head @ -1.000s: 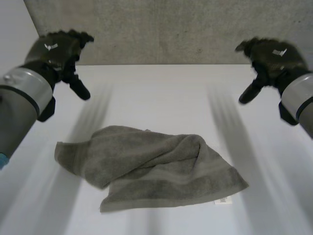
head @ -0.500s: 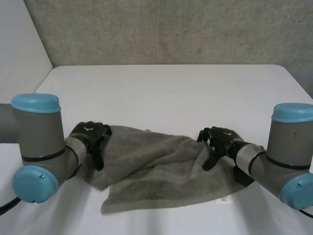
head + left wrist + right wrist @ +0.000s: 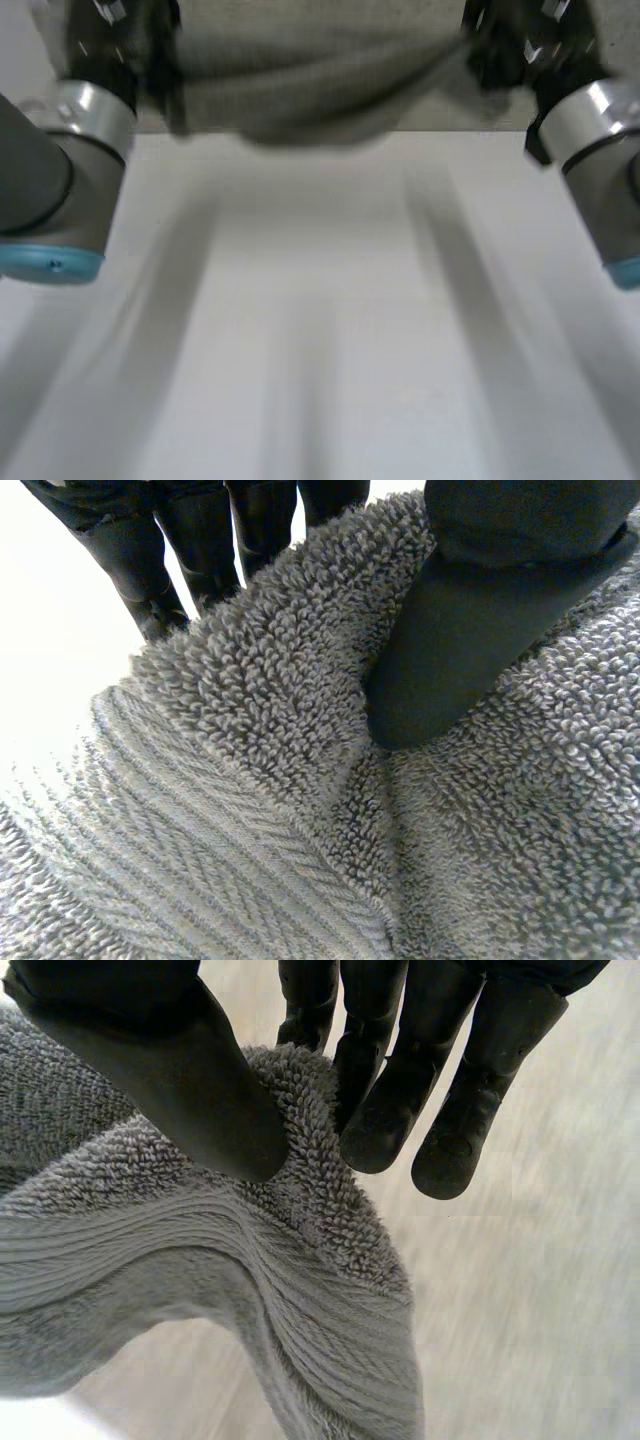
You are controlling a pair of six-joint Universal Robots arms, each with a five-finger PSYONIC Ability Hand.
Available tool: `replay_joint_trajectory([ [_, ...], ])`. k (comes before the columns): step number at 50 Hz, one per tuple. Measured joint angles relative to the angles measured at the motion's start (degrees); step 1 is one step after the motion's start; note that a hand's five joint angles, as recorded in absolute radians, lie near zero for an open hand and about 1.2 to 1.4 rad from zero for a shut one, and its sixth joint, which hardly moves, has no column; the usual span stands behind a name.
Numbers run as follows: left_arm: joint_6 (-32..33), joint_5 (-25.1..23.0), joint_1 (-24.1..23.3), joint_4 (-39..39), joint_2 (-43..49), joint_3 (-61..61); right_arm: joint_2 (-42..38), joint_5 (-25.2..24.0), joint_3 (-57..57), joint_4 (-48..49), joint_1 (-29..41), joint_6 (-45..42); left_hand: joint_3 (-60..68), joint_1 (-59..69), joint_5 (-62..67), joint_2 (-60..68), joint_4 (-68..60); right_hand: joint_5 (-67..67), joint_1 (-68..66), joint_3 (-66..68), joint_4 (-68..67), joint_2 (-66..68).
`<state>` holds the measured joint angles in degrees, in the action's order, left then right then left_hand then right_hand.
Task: Fold the towel.
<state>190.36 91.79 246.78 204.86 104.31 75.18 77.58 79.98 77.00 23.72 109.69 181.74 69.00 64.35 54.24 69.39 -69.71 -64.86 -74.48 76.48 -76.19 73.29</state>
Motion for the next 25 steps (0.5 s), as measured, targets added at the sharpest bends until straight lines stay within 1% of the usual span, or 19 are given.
replay_joint_trajectory([
  [1, -0.58, 0.00, -0.11, 2.25, -1.21, 0.44, 1.11, -0.01, 0.14, 2.21, 0.02, -0.17, 0.00, 0.00, 0.00, 0.00, 0.02, 0.00, 0.00, 0.00, 0.00, 0.00],
  [3, -1.18, -0.03, -0.21, 4.05, -2.14, 1.18, 1.93, -0.09, 0.61, 4.13, 0.05, -0.51, -0.92, 0.00, 0.00, -1.90, 1.98, -0.11, 0.00, 0.00, 0.00, 0.00],
  [4, -1.77, -0.09, -0.29, 5.54, -2.82, 2.13, 2.50, -0.24, 1.51, 5.81, 0.11, -1.20, -3.74, 0.00, 0.00, -4.27, 4.26, -0.56, 0.00, 0.00, 0.00, 0.00],
  [7, -2.82, -0.34, -0.43, 7.33, -3.42, 5.06, 2.93, -0.68, 4.27, 8.05, 0.31, -3.82, -7.66, -2.38, -1.53, -8.20, 8.38, -0.64, -0.01, 0.00, 0.00, 0.01],
  [12, -3.29, -0.75, -0.52, 7.79, -2.00, 11.36, 1.41, -1.68, 9.99, 8.51, 1.21, -10.09, -12.00, -7.37, -7.06, -12.41, 12.75, -0.65, -0.04, 0.00, 0.00, 0.60],
  [16, -3.07, -0.92, -0.52, 7.66, 2.27, 17.84, -2.19, -2.68, 15.13, 7.85, 2.89, -16.68, -18.02, -13.41, -12.82, -18.44, 18.41, -0.65, -0.04, 0.00, 0.00, 0.60],
  [18, -2.90, -0.94, -0.54, 7.34, 5.05, 20.48, -4.82, -3.11, 17.40, 7.01, 3.94, -20.36, -22.13, -17.43, -17.43, -22.59, 22.90, -0.65, -0.04, 0.00, -0.01, 0.60],
  [19, -2.77, -0.94, -0.58, 6.98, 6.72, 21.71, -6.54, -3.29, 18.39, 6.14, 4.49, -22.51, -27.32, -22.56, -22.01, -27.80, 27.43, -0.65, -0.04, 0.00, -0.01, 0.60],
  [20, -2.71, -0.94, -0.60, 6.79, 7.57, 22.25, -7.44, -3.35, 18.76, 5.58, 4.73, -23.56, -29.30, -24.60, -24.41, -29.78, 29.69, -0.65, 0.03, 0.00, -0.01, 0.60],
  [22, -2.27, -0.94, -0.80, 5.46, 10.82, 24.02, -11.50, -3.44, 19.76, 2.36, 5.65, -28.14, -33.99, -29.19, -29.17, -34.42, 34.67, -0.65, -0.04, 0.00, -0.01, 0.60],
  [24, -1.68, -0.94, -1.09, 3.98, 12.56, 24.75, -14.15, -3.38, 19.96, -0.35, 6.07, -31.28, -36.31, -31.73, -31.71, -36.89, 36.98, -0.62, -0.01, -0.05, 0.02, 0.57],
  [25, -1.11, -0.93, -1.33, 2.71, 13.47, 25.01, -15.55, -3.28, 19.94, -2.04, 6.23, -33.13, -37.64, -33.08, -33.19, -38.11, 38.38, 1.67, 1.86, -2.80, 2.57, -1.06],
])
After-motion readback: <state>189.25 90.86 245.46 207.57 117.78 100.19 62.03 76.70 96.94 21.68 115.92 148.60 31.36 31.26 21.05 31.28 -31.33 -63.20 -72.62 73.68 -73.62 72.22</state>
